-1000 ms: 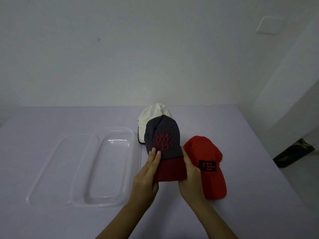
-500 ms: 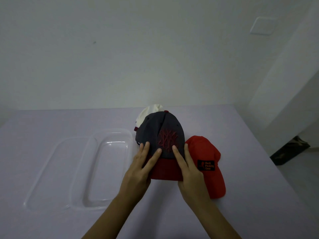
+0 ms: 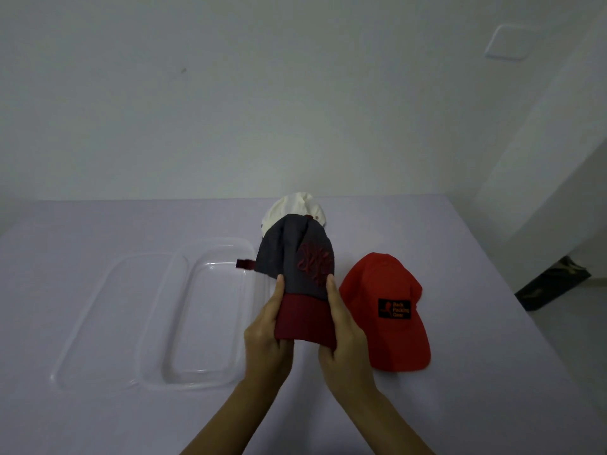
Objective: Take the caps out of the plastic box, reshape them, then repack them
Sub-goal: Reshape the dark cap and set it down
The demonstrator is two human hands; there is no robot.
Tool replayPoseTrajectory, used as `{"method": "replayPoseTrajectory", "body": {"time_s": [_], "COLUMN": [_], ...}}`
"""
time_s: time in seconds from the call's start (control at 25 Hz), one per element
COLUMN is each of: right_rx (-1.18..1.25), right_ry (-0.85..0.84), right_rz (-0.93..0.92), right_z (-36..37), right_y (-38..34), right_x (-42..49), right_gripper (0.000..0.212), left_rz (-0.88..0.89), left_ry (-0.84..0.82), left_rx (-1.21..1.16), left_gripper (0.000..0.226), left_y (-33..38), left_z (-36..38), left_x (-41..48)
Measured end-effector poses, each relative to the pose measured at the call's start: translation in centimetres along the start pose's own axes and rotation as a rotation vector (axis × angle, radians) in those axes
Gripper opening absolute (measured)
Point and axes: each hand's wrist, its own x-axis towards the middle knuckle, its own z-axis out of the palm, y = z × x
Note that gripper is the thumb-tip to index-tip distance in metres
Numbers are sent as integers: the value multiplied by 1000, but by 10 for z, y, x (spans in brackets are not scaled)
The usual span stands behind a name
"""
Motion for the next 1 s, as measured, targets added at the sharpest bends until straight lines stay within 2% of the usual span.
{"method": "replayPoseTrajectory", "body": {"time_s": [0.16,0.24,0.32,0.36,0.44,0.52,0.6,0.64,0.72,0.76,0.8,0.88,0.92,1.0], "right_rx": [-59,-80,-210,-285,-374,-418,-415,-392,-342,-319,-303,-293,-296,-311], "right_ry": [-5,38,89,87,44,11,8,7,11,13,7,-41,-69,-95], "right_rz": [11,-4,-83,-108,-137,-178,-222,-228,-240,-257,-275,-298,-308,-320], "right_z": [-2,-9,-24,-30,-34,-31,-31,-33,-37,-38,-37,-35,-35,-36], "right_y": [-9,-10,2,9,19,21,22,22,21,19,16,12,11,13], "right_x": [7,10,13,14,13,9,8,8,7,6,5,4,2,-2], "right_gripper": [90,80,73,76,90,99,101,99,86,77,69,65,64,66], "left_rz": [5,27,110,144,163,62,-35,-78,-194,-324,-499,-761,-810,-814], "left_ry": [41,30,-64,-137,-334,-544,-686,-711,-580,-496,-448,-509,-588,-706], "left_rx": [-2,19,94,135,194,126,59,95,144,52,-137,-560,-669,-741], "left_gripper": [53,47,47,51,74,88,96,96,79,65,58,70,76,76], "left_y": [0,-1,-10,-17,-29,-32,-32,-30,-32,-28,-22,-15,-10,-2], "left_z": [-3,-7,-15,-20,-28,-35,-41,-44,-44,-43,-43,-42,-42,-45], "left_x": [5,6,6,6,9,18,36,47,70,82,92,106,111,116]}}
